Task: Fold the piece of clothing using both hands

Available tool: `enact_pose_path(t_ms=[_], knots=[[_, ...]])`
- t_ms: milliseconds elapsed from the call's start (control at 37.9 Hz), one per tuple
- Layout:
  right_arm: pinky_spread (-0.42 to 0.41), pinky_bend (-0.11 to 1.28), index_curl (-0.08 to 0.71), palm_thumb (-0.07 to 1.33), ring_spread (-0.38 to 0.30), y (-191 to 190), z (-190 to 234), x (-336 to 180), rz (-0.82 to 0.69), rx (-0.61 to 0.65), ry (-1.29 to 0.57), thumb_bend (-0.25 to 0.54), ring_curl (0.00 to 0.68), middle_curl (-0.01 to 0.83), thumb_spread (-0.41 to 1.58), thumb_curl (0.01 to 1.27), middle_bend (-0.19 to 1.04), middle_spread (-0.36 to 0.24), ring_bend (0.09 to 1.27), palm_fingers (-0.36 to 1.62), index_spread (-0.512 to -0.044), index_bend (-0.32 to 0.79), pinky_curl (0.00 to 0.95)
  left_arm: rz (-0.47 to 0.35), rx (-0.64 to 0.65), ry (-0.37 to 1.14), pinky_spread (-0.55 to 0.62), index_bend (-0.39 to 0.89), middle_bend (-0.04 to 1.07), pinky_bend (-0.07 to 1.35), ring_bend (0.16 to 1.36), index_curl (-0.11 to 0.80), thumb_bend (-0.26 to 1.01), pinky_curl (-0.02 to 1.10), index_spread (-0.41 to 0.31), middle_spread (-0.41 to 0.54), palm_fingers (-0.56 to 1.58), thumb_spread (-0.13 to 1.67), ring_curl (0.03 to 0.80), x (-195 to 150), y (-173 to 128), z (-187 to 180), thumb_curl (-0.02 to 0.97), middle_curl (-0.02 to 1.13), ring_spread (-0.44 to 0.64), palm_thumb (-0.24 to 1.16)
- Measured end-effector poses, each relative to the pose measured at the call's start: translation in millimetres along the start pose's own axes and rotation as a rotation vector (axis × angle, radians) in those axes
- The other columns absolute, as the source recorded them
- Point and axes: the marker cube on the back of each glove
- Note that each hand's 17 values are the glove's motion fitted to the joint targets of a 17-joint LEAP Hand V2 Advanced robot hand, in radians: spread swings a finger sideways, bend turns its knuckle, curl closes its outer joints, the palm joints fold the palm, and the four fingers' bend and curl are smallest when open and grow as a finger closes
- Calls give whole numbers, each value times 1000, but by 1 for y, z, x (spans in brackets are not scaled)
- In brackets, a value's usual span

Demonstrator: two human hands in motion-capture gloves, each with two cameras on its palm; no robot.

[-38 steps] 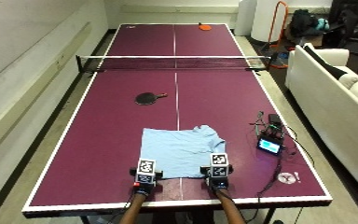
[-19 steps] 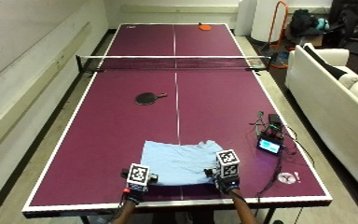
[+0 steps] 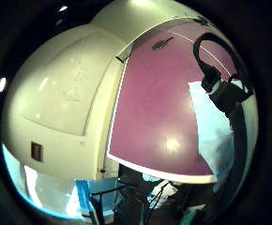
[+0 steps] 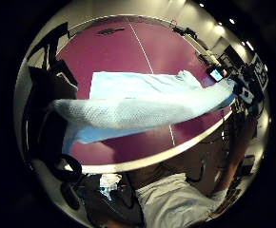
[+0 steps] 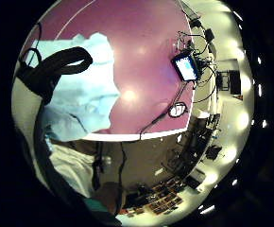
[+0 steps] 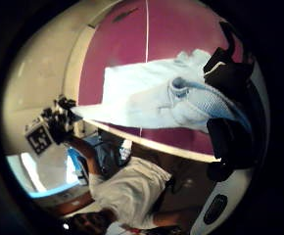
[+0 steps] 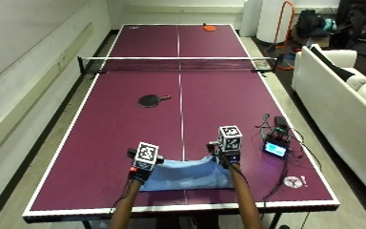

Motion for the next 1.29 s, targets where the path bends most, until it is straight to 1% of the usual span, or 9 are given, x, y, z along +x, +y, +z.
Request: enact_pose_path(t_ms=[238,502,766,872,951,1030,1057,1162,1294], knots=[[-333,501,283,1002,-265,-47,13,9,126,-45,83,120,457,457,1231,294,399,-265,740,1236,-346,120,403,-8,101,-54,-195,214,393,137,660,478,123,322,-345,-365,1181,1275,416,17,-62,71,263,487,-389,657],[-232,451,266,874,-259,-45,36,22,188,291,-154,-2,460,451,1190,271,358,-252,749,1057,-339,89,390,-170,237,64,-76,148,442,76,611,474,112,286,-309,-355,987,1283,412,22,-67,83,263,509,-372,707],[-42,413,285,771,-186,33,91,63,570,252,7,-21,408,430,1234,263,254,-187,538,817,-327,112,380,1,-35,37,134,165,296,135,561,450,101,281,-250,-300,795,1262,397,30,-13,90,280,478,-317,770],[98,329,229,699,-160,41,113,64,566,254,71,-45,441,424,1230,259,217,-143,664,542,-303,-32,369,53,-221,81,258,222,248,94,529,463,81,250,-250,-281,733,1290,385,39,17,63,273,457,-272,750],[161,295,205,652,-141,44,125,68,566,266,87,-43,453,424,1221,256,220,-117,713,434,-288,-11,364,45,-334,127,335,253,164,134,514,479,70,253,-239,-241,632,1345,396,43,28,71,261,451,-216,723],[201,252,166,645,-142,28,144,74,519,318,57,-24,439,430,1241,255,278,-112,738,464,-281,-3,329,71,-302,196,385,178,128,177,531,464,58,255,-209,-195,550,1427,393,52,29,73,241,426,-172,674],[216,203,145,682,-181,16,157,79,499,332,50,4,446,475,1261,262,443,-160,781,634,-284,-43,308,83,-289,213,398,165,118,192,532,460,55,259,-198,-181,527,1464,392,56,30,72,238,416,-150,655],[234,213,94,741,-227,-11,191,100,485,320,35,26,438,499,1288,273,570,-209,850,781,-296,-52,290,97,-268,218,438,176,126,189,536,454,45,259,-180,-153,532,1535,380,67,32,71,224,386,-112,605],[101,297,78,867,-242,9,147,112,583,289,1,72,468,526,1264,306,655,-229,915,976,-315,-4,317,153,-280,263,465,178,161,164,560,449,25,251,-174,-137,573,1586,375,87,34,66,210,375,-90,535]])
